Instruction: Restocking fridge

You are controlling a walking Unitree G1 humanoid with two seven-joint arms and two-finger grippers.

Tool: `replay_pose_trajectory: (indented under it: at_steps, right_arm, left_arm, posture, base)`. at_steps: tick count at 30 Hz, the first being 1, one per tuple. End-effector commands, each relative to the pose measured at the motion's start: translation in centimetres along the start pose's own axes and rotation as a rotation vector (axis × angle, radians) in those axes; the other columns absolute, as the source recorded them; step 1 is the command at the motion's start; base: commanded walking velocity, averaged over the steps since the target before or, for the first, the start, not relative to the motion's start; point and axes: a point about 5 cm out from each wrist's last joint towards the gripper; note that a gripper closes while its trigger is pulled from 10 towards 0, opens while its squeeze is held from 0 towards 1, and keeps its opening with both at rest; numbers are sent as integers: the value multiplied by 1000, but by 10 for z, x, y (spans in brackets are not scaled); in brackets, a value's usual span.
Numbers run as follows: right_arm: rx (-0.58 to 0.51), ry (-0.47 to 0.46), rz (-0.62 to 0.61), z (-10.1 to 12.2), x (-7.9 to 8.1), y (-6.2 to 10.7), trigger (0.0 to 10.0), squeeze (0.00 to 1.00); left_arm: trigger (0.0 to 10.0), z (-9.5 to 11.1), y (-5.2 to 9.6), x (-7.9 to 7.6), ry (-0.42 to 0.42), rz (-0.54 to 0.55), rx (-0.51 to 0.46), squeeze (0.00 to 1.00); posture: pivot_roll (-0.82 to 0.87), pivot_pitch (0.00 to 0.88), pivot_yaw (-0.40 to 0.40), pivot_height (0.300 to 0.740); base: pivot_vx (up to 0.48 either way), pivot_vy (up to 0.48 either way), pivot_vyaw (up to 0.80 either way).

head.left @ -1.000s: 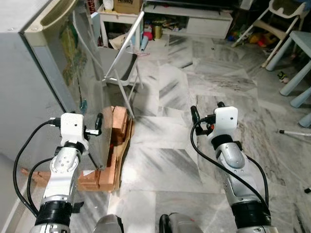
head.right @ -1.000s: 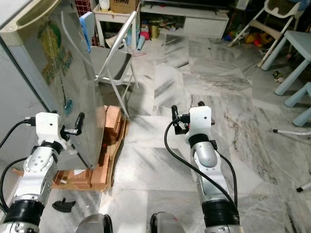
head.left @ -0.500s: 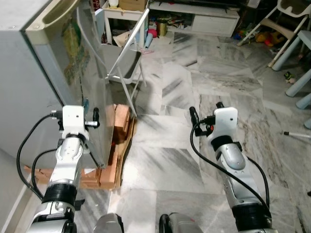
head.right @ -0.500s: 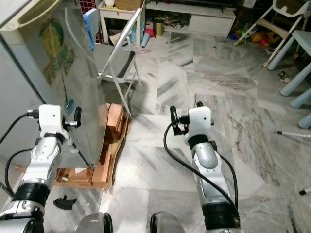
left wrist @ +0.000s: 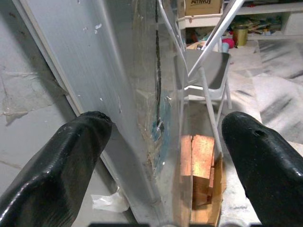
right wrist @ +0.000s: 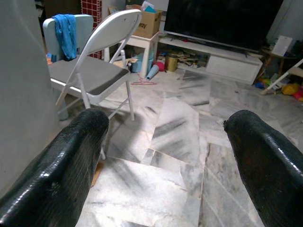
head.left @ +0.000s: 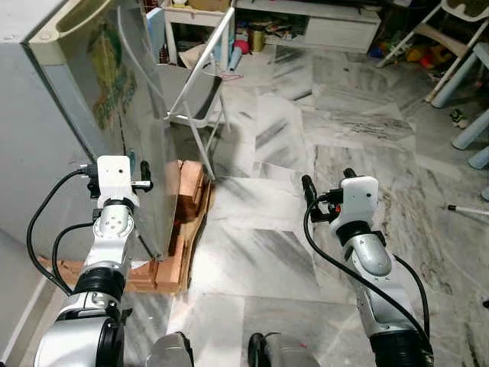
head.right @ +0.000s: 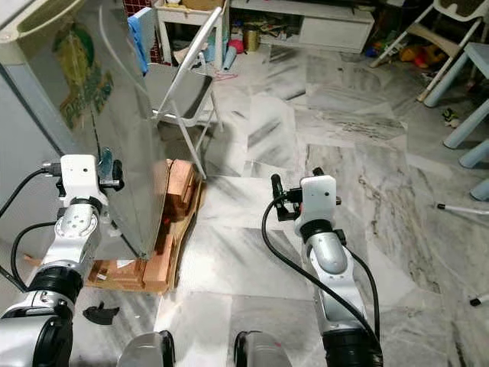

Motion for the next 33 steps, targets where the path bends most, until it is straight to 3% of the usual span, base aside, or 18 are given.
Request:
replay_pose_trajectory:
  at_steps: [1, 10, 20, 26, 33]
  right_arm:
    - [-15, 5, 1, 6, -1, -2, 10000, 0]
    - [-6, 3, 7, 4, 0, 0, 10000, 0]
    - [7, 6, 6, 1, 0, 1, 10000, 0]
    - [15, 9, 1, 0, -1, 0, 10000, 0]
    - [19, 9, 2, -2, 1, -1, 10000, 0]
  left_arm:
    - [10000, -2, -2, 14, -19, 79, 13, 0]
    - [10000, 3, -7, 9, 23, 74, 1, 0]
    - [10000, 13, -5, -35, 83, -194, -43, 0]
    - [10000, 12, 0, -51, 87, -286, -50, 0]
    - [10000, 10, -1, -52, 48, -285, -35, 0]
  posture:
    - [-55, 98, -49, 740]
    - [-50, 101, -50, 740]
    - [-51, 98, -45, 740]
    - [-48, 98, -43, 740]
    - [-47, 96, -42, 740]
  base:
    - [0, 0, 0]
    - [0, 0, 0]
    - [0, 0, 0]
    - [0, 0, 0]
    - [0, 0, 0]
Point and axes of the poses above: a point about 5 cm out from each wrist's last joint towards the gripper, its own y axis pointing back from the gripper into the wrist, its own z axis along the axis of the wrist's last joint, x = y × z, and after that the axes turned 4 degrees about y, right-handed
